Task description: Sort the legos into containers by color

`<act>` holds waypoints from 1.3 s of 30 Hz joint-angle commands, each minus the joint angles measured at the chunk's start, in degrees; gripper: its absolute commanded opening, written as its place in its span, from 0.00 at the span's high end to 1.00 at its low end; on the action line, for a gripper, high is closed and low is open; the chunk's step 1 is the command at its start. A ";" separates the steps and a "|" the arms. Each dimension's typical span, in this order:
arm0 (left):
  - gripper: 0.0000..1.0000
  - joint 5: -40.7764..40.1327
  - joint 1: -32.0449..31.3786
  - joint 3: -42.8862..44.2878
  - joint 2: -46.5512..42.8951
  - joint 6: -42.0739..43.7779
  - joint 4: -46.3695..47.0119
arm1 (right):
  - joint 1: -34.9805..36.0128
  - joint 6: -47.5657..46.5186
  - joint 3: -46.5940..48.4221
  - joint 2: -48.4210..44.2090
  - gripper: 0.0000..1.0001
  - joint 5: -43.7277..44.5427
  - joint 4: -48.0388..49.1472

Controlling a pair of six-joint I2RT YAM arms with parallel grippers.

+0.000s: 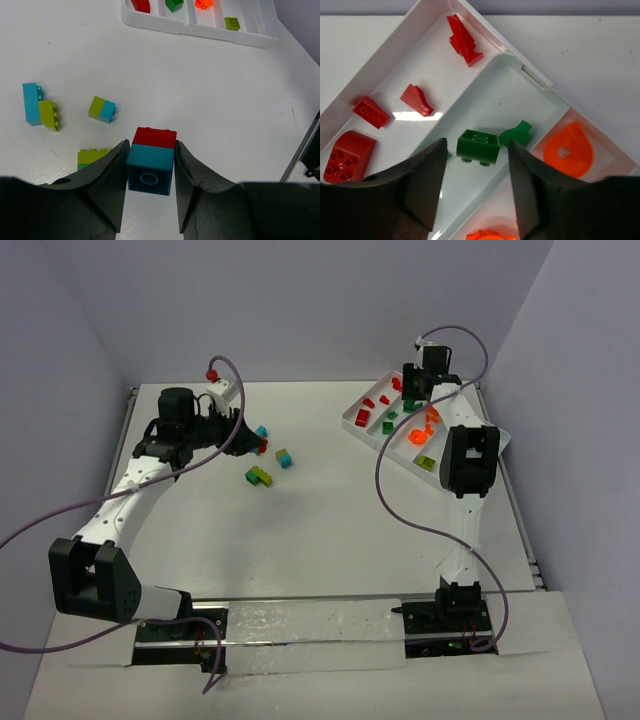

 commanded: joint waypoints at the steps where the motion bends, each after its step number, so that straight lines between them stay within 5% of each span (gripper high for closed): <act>1: 1.00 -0.29 -0.34 2.82 0.12 -1.40 1.25 | -1.84 1.52 3.03 0.76 0.37 0.78 2.35; 4: 1.00 1.53 -0.34 3.34 0.64 -3.32 1.08 | -1.92 1.87 3.46 -0.19 0.23 -0.86 1.84; 8: 1.00 4.26 -0.26 4.39 1.52 -5.53 0.65 | -1.84 3.95 2.79 -5.04 0.20 -4.77 -0.86; 15: 1.00 13.06 0.36 0.80 -0.76 -13.88 5.82 | 0.10 5.65 -19.10 -29.81 0.19 -30.90 2.79; 25: 1.00 31.07 3.91 -7.50 1.13 -43.22 28.33 | 18.83 5.03 -38.82 -52.11 0.19 -48.33 3.45; 28: 1.00 33.80 4.32 -12.99 -0.39 -56.71 47.66 | 25.40 7.43 -40.66 -53.55 0.18 -50.27 4.37; 30: 1.00 33.18 4.31 -14.57 -2.00 -58.38 52.98 | 27.10 9.79 -40.69 -53.03 0.18 -51.43 4.84; 39: 1.00 31.35 3.97 -17.48 -7.18 -56.51 54.86 | 32.30 21.75 -42.32 -48.45 0.14 -58.40 13.65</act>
